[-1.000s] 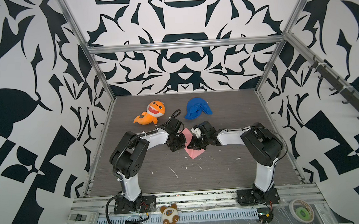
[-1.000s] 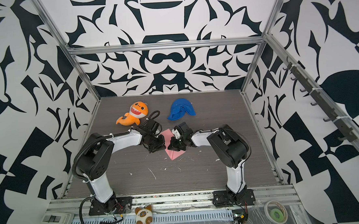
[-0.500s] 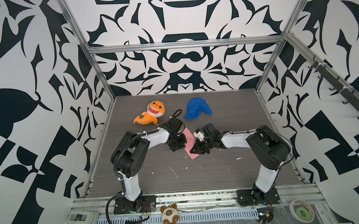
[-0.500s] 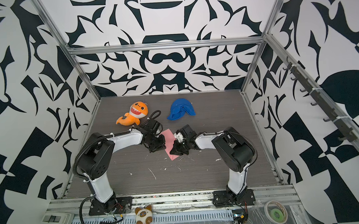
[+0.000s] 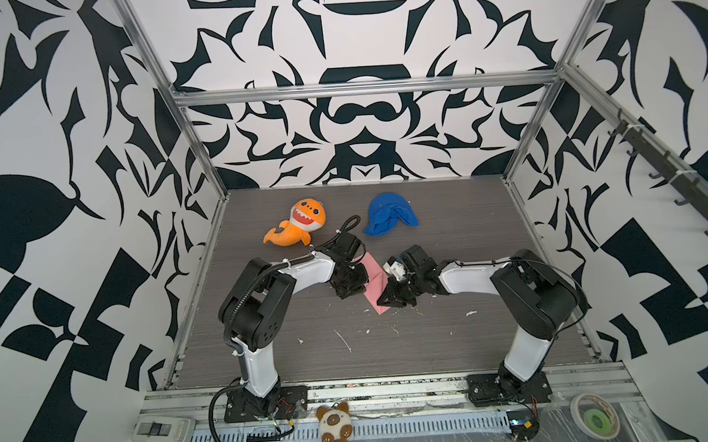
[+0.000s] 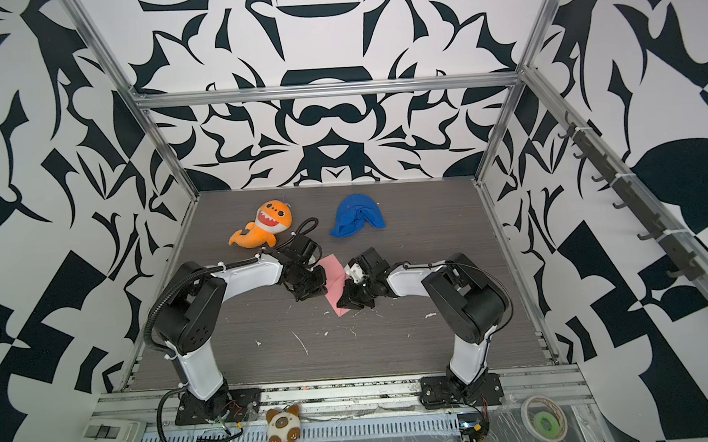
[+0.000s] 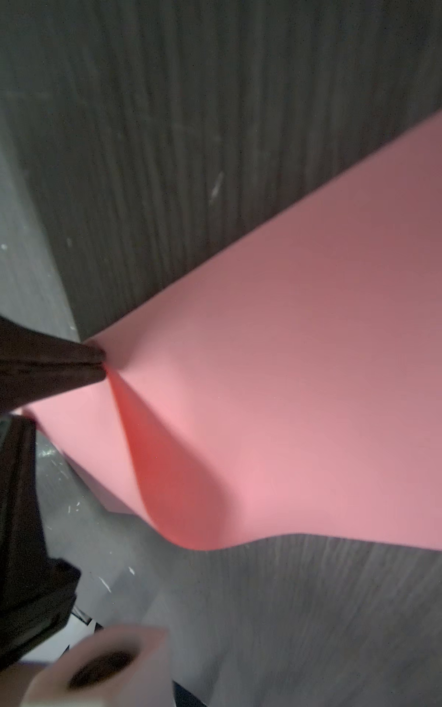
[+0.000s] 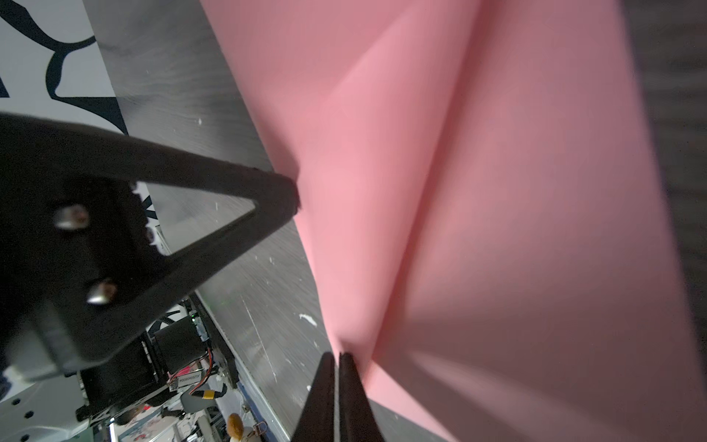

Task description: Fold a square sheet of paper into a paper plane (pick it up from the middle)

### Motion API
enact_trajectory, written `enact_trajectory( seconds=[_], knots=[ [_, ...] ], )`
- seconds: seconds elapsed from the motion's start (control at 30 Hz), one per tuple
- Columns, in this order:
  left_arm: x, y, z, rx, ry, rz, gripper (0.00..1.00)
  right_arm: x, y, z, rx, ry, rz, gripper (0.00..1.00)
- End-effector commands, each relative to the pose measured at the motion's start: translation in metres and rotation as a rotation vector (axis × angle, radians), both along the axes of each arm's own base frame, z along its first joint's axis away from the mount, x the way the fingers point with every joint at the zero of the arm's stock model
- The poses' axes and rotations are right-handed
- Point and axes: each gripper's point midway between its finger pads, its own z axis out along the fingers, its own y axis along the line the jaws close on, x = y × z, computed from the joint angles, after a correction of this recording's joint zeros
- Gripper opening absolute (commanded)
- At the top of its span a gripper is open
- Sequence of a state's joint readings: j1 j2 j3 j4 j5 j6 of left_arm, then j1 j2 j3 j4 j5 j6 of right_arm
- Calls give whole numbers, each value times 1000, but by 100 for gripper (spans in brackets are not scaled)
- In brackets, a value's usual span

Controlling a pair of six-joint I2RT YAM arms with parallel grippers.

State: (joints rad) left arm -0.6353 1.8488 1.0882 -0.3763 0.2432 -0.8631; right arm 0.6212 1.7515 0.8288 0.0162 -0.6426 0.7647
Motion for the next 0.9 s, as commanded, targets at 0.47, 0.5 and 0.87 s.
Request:
enact_trajectory(
  seconds=[0.47,0.5,0.87],
  knots=[
    [-11,21,-27,128,52,5,0,47,18,17,37,-119,3,13],
    [-11,21,-27,130,51,6,0,48,16,13,32,-110,-10,12],
    [-11,24,-27,146,48,4,0,39,-11,-17,-26,-28,-84,11]
  ],
)
